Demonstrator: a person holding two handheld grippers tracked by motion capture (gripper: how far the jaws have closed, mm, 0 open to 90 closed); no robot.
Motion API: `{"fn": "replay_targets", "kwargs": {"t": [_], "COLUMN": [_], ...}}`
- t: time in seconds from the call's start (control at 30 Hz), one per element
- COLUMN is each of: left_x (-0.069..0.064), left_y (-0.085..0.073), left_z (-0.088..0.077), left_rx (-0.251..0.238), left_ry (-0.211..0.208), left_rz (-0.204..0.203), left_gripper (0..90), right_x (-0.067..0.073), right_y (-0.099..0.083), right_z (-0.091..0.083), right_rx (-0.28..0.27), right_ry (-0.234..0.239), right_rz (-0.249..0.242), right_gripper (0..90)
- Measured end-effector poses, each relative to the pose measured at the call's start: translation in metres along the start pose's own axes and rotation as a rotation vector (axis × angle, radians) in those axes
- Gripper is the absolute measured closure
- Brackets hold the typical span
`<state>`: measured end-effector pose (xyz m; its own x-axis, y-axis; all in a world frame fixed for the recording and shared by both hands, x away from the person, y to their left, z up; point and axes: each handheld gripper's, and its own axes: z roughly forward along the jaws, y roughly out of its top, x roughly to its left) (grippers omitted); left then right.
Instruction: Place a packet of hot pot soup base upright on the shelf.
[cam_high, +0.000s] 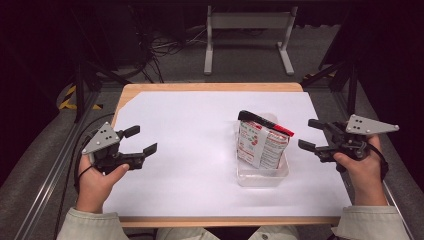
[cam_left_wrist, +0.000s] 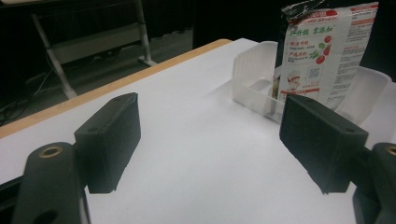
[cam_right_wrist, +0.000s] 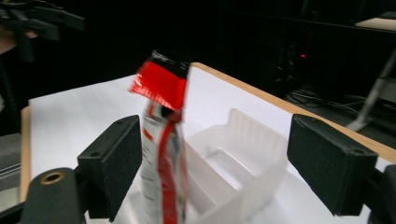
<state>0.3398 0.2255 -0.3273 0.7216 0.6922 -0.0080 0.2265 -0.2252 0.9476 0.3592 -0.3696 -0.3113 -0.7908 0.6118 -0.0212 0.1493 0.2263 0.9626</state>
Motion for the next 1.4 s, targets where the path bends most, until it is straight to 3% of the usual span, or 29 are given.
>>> {"fn": "replay_targets", "kwargs": {"t": [0.1,0.23,0.4,0.53,0.67,0.87,1.17,1.27,1.4], "left_x": [0.003,0.006,0.008,0.010,0.013,0.019,0.026,0.027,0.028], "left_y": [-0.009,-0.019,-0.032,-0.044,-0.054,-0.068,-0.077,-0.080,-0.083], "left_z": [-0.006,-0.008,-0.006,-0.005,-0.004,-0.001,0.003,0.005,0.008], "left_rx": [-0.013,-0.009,0.016,0.019,0.008,-0.010,0.033,0.045,0.051], "left_ry": [0.009,0.032,0.060,0.071,0.077,0.082,0.097,0.099,0.095], "left_rz": [-0.011,-0.017,-0.013,-0.016,-0.024,-0.026,-0.027,-0.048,-0.056], "left_gripper": [20.2,19.2,18.7,17.9,17.6,16.8,16.0,15.7,15.3], "right_x": [-0.007,-0.014,-0.019,-0.022,-0.027,-0.034,-0.037,-0.038,-0.039], "right_y": [-0.008,-0.017,-0.028,-0.040,-0.055,-0.071,-0.086,-0.089,-0.091], "right_z": [-0.010,-0.015,-0.014,-0.009,-0.003,0.002,0.012,0.014,0.013], "right_rx": [0.016,0.033,0.112,0.134,0.120,0.143,0.209,0.239,0.233], "right_ry": [-0.069,-0.123,-0.195,-0.199,-0.198,-0.229,-0.247,-0.258,-0.277], "right_rz": [0.002,0.026,0.017,0.031,0.064,0.077,0.098,0.119,0.129], "right_gripper": [19.0,19.0,19.0,19.6,19.6,19.6,19.2,19.2,19.3]}}
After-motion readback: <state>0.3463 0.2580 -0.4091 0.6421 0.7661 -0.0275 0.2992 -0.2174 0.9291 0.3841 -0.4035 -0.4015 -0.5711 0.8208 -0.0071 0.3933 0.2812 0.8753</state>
